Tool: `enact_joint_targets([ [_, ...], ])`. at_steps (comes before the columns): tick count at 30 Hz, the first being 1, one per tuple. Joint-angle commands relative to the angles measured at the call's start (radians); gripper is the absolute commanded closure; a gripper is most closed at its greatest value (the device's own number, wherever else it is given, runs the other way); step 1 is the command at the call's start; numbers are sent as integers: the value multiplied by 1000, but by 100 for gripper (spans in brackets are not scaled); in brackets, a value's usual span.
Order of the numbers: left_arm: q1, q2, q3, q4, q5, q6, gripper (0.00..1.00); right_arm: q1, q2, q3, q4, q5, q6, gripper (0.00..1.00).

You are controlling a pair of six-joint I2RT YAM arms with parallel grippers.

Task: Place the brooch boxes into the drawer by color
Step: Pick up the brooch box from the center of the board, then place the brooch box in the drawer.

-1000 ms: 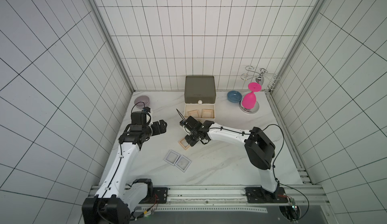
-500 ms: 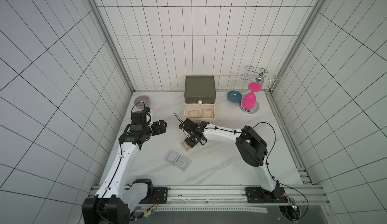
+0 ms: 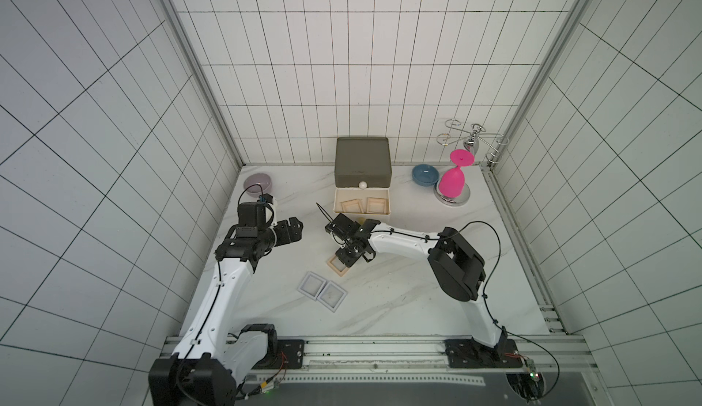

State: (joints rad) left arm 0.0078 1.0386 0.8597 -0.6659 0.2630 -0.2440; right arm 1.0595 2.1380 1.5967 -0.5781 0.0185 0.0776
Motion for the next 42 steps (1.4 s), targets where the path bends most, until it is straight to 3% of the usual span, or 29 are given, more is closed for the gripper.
enact_joint_targets([
  [1, 3, -6, -1, 13, 7, 0, 6, -6, -7, 13, -26, 1, -1, 95],
  [11, 1, 3, -1, 14, 21, -1, 6, -10, -303, -32, 94, -33, 60, 97],
  [17, 2, 1, -2, 15, 21, -1, 6, -107, -422, 39, 76, -45, 171, 100],
  [28, 0, 1, -8, 19, 33, -1, 6, -297, -373, 165, -141, 109, 323, 100],
  [42, 0, 1, -10, 19, 28, -1, 6, -324, -306, 116, -75, 119, 344, 100],
])
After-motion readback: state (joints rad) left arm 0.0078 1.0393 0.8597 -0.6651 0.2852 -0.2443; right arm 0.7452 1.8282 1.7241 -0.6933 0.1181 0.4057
